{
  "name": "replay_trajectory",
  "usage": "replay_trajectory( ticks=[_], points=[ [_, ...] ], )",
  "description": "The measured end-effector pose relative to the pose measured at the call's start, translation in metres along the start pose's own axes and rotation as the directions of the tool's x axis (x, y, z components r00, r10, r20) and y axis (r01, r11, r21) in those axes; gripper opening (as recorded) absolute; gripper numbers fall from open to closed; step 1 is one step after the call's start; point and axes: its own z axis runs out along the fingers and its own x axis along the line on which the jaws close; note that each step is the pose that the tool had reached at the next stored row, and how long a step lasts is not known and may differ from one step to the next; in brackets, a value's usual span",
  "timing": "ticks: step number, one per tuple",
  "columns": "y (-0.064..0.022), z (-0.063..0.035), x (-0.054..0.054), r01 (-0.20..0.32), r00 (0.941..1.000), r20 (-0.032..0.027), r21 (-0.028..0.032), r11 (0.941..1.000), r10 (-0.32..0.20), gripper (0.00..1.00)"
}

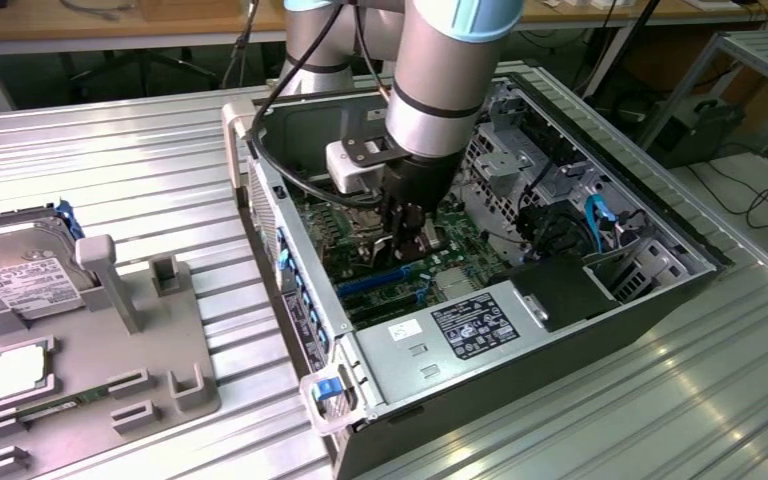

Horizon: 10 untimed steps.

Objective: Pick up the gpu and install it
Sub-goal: 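Insert the gpu into the slot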

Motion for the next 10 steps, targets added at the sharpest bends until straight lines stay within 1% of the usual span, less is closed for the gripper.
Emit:
replay_trajectory(
  ticks=[4, 10],
  points=[
    [0.0001, 0.0001, 0.0019, 0.0, 1.0, 0.001, 0.0, 1.0, 0.0, 0.27],
    [0.0052, 0.0023, 0.0025, 0.0, 1.0, 0.001, -0.0001, 1.0, 0.0, 0.27]
  ],
)
